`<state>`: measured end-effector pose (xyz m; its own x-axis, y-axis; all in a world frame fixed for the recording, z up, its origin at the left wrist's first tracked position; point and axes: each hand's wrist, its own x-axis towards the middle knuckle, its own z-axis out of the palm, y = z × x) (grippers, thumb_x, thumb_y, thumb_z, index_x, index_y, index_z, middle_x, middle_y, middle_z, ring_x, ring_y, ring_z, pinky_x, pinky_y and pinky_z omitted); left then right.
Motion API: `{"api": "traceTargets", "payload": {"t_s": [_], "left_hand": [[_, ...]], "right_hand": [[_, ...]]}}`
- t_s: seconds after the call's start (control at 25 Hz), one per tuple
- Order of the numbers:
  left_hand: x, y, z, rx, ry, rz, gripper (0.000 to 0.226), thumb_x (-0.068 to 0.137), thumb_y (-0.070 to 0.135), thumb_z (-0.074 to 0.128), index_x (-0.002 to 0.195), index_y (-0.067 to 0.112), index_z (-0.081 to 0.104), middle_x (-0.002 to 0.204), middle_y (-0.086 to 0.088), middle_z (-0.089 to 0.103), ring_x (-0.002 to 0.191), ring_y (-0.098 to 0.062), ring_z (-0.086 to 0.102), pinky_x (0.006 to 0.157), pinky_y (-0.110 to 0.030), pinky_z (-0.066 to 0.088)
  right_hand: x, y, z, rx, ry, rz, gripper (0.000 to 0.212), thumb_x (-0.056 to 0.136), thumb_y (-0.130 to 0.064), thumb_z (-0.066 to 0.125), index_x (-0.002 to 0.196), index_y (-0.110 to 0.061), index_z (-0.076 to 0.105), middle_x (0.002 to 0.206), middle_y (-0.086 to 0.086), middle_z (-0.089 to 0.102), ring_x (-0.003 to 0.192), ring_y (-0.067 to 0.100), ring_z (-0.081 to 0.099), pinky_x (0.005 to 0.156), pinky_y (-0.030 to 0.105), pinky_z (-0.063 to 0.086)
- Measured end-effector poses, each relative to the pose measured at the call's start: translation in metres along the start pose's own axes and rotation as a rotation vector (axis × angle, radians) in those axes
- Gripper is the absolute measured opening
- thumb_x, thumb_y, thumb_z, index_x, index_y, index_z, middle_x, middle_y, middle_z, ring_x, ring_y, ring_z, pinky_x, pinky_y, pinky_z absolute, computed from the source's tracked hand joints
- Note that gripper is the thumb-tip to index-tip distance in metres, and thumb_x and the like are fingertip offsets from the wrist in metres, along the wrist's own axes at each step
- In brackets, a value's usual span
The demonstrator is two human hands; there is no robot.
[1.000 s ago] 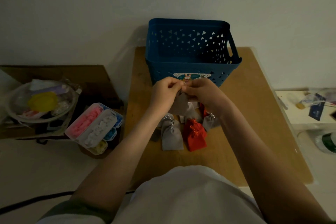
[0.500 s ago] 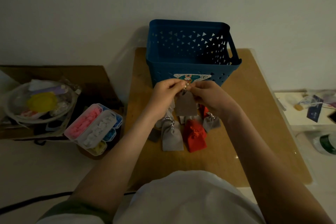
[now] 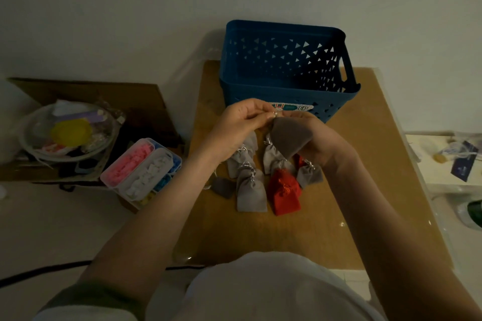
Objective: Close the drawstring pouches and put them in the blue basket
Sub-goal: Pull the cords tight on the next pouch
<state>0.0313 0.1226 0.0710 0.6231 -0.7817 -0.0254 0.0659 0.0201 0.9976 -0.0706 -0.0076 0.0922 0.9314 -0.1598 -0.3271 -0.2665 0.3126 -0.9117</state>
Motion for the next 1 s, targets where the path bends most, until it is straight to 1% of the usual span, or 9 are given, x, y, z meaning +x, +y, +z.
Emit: {"api": "traceTargets", "payload": {"t_s": [0.12, 0.24, 0.44, 0.52, 0.64, 0.76, 0.84, 0.92, 1.0], "left_hand": [[-0.002, 0.005, -0.005, 0.086, -0.011, 0.032, 0.015, 0.09, 0.0, 0.057, 0.092, 0.012, 0.066, 0.083, 0.004, 0.069, 0.077, 0.0, 0.064, 0.069, -0.014, 0.048], [-0.002, 0.009, -0.007, 0.144, 0.018, 0.075, 0.015, 0.089, -0.001, 0.059, 0.094, 0.01, 0.068, 0.086, 0.003, 0.068, 0.078, 0.001, 0.064, 0.071, -0.014, 0.048], [0.001, 0.011, -0.011, 0.243, -0.032, 0.089, 0.018, 0.088, -0.001, 0.059, 0.091, 0.014, 0.068, 0.087, 0.01, 0.068, 0.083, 0.003, 0.064, 0.075, -0.012, 0.048], [0.002, 0.012, -0.011, 0.289, -0.077, 0.077, 0.021, 0.089, 0.001, 0.059, 0.089, 0.021, 0.067, 0.088, 0.014, 0.069, 0.087, 0.003, 0.064, 0.077, -0.013, 0.048], [0.007, 0.016, -0.012, 0.383, -0.122, 0.073, 0.019, 0.09, 0.005, 0.059, 0.09, 0.024, 0.059, 0.081, 0.021, 0.065, 0.082, 0.003, 0.06, 0.076, -0.017, 0.046], [0.011, 0.025, -0.013, 0.377, -0.135, 0.036, 0.019, 0.09, 0.01, 0.06, 0.096, 0.023, 0.049, 0.077, 0.01, 0.061, 0.077, -0.003, 0.056, 0.072, -0.022, 0.046], [0.014, 0.03, -0.013, 0.356, -0.152, -0.015, 0.024, 0.089, 0.01, 0.061, 0.101, 0.021, 0.044, 0.075, 0.009, 0.061, 0.074, -0.004, 0.054, 0.071, -0.021, 0.046], [0.018, 0.037, -0.013, 0.336, -0.173, -0.073, 0.027, 0.089, 0.009, 0.063, 0.106, 0.016, 0.044, 0.073, 0.011, 0.062, 0.073, -0.002, 0.054, 0.071, -0.018, 0.046], [0.024, 0.045, -0.013, 0.347, -0.186, -0.134, 0.028, 0.087, 0.009, 0.064, 0.11, 0.011, 0.048, 0.078, 0.007, 0.065, 0.074, -0.001, 0.059, 0.072, -0.016, 0.046]], "right_hand": [[0.003, 0.001, 0.0, -0.032, -0.035, 0.0, 0.018, 0.095, 0.001, 0.042, 0.092, 0.002, 0.059, 0.067, 0.004, 0.064, 0.054, 0.01, 0.059, 0.05, 0.019, 0.047], [0.007, 0.0, 0.002, -0.049, -0.038, -0.015, 0.019, 0.098, -0.001, 0.04, 0.092, 0.003, 0.058, 0.065, 0.002, 0.064, 0.052, 0.007, 0.059, 0.048, 0.017, 0.047], [0.012, 0.001, -0.001, -0.084, -0.048, -0.016, 0.021, 0.099, -0.007, 0.04, 0.098, 0.004, 0.058, 0.072, 0.005, 0.065, 0.058, 0.008, 0.061, 0.053, 0.019, 0.048], [0.014, 0.004, -0.002, -0.121, -0.053, -0.022, 0.021, 0.099, -0.009, 0.042, 0.102, 0.005, 0.057, 0.075, 0.007, 0.063, 0.058, 0.008, 0.06, 0.053, 0.019, 0.048], [0.017, 0.004, -0.004, -0.139, -0.031, -0.046, 0.02, 0.098, -0.01, 0.044, 0.09, 0.002, 0.057, 0.066, 0.003, 0.058, 0.052, 0.007, 0.054, 0.05, 0.017, 0.044], [0.019, -0.005, -0.005, -0.203, -0.038, -0.093, 0.02, 0.098, -0.011, 0.046, 0.084, -0.002, 0.057, 0.063, -0.002, 0.058, 0.053, 0.006, 0.052, 0.052, 0.017, 0.043], [0.019, -0.011, -0.006, -0.321, -0.025, -0.122, 0.02, 0.098, -0.012, 0.048, 0.084, -0.004, 0.059, 0.064, -0.006, 0.06, 0.056, 0.004, 0.053, 0.055, 0.015, 0.043], [0.019, -0.017, -0.007, -0.433, 0.008, -0.152, 0.021, 0.098, -0.014, 0.049, 0.081, -0.01, 0.062, 0.065, -0.011, 0.062, 0.059, 0.0, 0.055, 0.059, 0.014, 0.043], [0.019, -0.021, -0.009, -0.464, 0.041, -0.159, 0.021, 0.097, -0.015, 0.05, 0.08, -0.015, 0.062, 0.067, -0.01, 0.063, 0.061, 0.001, 0.055, 0.061, 0.016, 0.043]]}}
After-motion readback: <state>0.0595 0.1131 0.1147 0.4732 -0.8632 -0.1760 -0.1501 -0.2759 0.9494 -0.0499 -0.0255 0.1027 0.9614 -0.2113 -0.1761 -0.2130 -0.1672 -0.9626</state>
